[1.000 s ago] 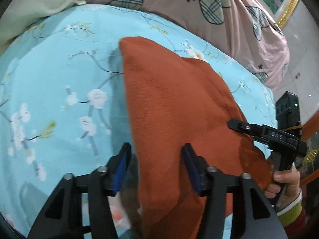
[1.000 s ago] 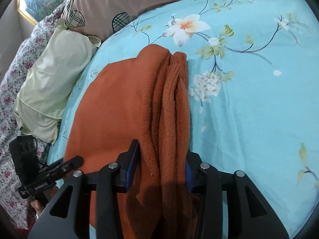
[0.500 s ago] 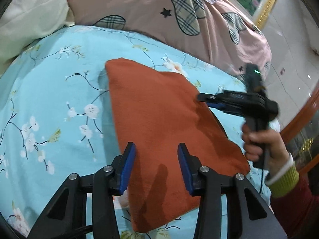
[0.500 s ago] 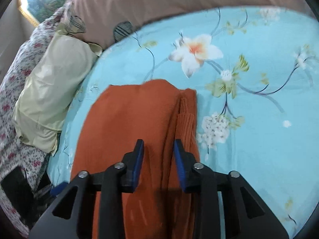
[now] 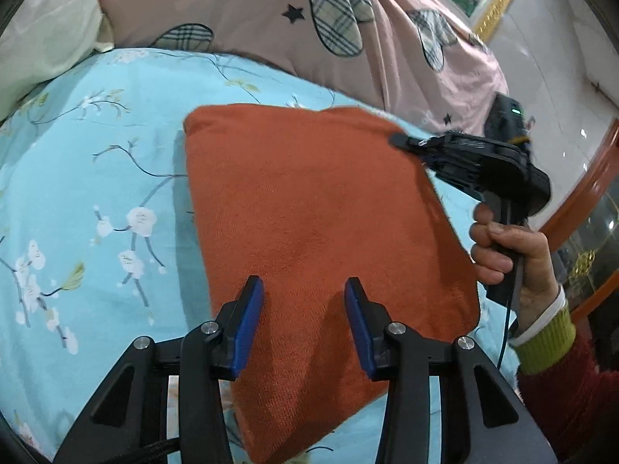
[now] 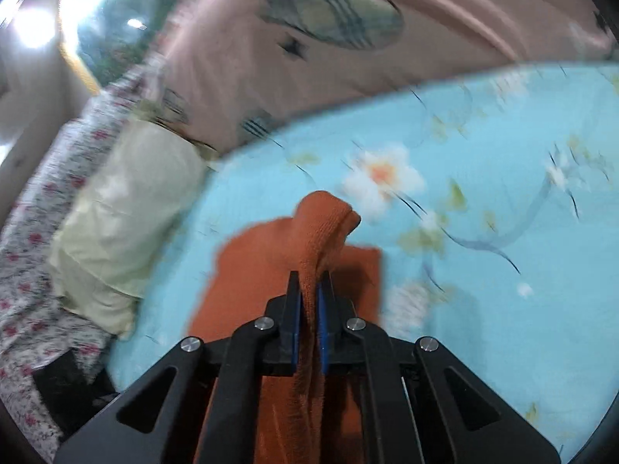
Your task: Fold small clothes
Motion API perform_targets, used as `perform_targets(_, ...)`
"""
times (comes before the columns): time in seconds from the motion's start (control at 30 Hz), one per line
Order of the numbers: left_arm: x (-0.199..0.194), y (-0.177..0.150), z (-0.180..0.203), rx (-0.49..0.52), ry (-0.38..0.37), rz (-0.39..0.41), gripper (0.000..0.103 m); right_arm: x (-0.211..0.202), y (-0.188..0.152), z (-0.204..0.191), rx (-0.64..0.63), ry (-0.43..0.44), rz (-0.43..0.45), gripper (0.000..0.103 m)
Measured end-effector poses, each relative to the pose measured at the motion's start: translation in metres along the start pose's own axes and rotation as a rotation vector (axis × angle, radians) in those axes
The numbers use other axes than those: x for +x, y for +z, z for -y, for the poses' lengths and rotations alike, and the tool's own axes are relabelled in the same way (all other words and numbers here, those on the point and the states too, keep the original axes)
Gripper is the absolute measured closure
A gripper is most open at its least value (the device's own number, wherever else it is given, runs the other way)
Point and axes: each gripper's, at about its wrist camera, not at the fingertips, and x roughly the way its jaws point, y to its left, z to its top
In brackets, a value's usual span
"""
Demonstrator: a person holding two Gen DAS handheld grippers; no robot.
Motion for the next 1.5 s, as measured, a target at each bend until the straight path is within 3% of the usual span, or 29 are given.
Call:
perform_targets(0.13,0.018,-0.005,-0.001,-0.012,0.015,-0.039,0.061,0.037,-0.019,0.033,0.063,-0.08,-0.094,0.095)
perform_targets(0.37,0.028,-0.008,0.0,-0.011,0.042,-0.044,0.062,0.042,-0.019,0.035,0.056,-0.128,-0.091,0.094)
perform_targets(0.47,0.025,-0.009,0.004,-0.018,0.051,-0.046,0.062,0.036,-0.015,0.036,0.061,-0.125,-0.109,0.088)
perform_targets(0.6,0.008,-0.012,0.007,-0.04,0.04,-0.033,0.061,-0.002,-0.014,0.022,0.06,-0.135,-0.06,0.087)
perform_targets(0.7,-0.01,-0.021,0.011,-0.039,0.009,-0.006,0.061,-0.034,-0.036,-0.005,0.029,-0.033,-0.039,0.087)
perform_targets(0.8,-0.019,-0.031,0.016,-0.031,-0.049,-0.001,0.061,-0.036,-0.067,-0.029,-0.008,0.018,-0.089,0.087)
perform_targets(0.87,-0.014,-0.037,0.019,-0.015,-0.039,-0.019,0.061,-0.026,-0.084,-0.029,-0.005,0.017,-0.133,0.087)
perform_targets(0.9,-0.008,-0.041,0.02,-0.009,-0.017,-0.041,0.062,-0.017,-0.091,-0.024,-0.005,-0.04,-0.149,0.087)
perform_targets(0.97,0.005,-0.046,0.018,-0.005,0.02,-0.078,0.063,-0.01,-0.101,-0.005,0.031,-0.109,-0.145,0.095)
perform_targets(1.0,0.01,-0.049,0.016,-0.008,0.038,-0.093,0.065,-0.009,-0.103,0.006,0.07,-0.089,-0.137,0.103)
perform_targets(1.07,0.013,-0.053,0.015,-0.009,0.038,-0.096,0.065,-0.012,-0.103,0.013,0.099,-0.076,-0.131,0.103)
perform_targets(1.2,0.009,-0.053,0.019,-0.002,0.05,-0.096,0.065,-0.014,-0.099,0.004,0.058,-0.114,-0.143,0.103)
perform_targets(1.43,-0.023,-0.061,0.027,0.044,0.049,-0.067,0.064,-0.057,-0.12,-0.032,-0.05,-0.069,-0.138,0.099)
perform_targets(1.5,-0.021,-0.067,0.027,0.079,0.1,-0.079,0.066,-0.062,-0.138,-0.039,-0.126,-0.141,-0.16,0.099)
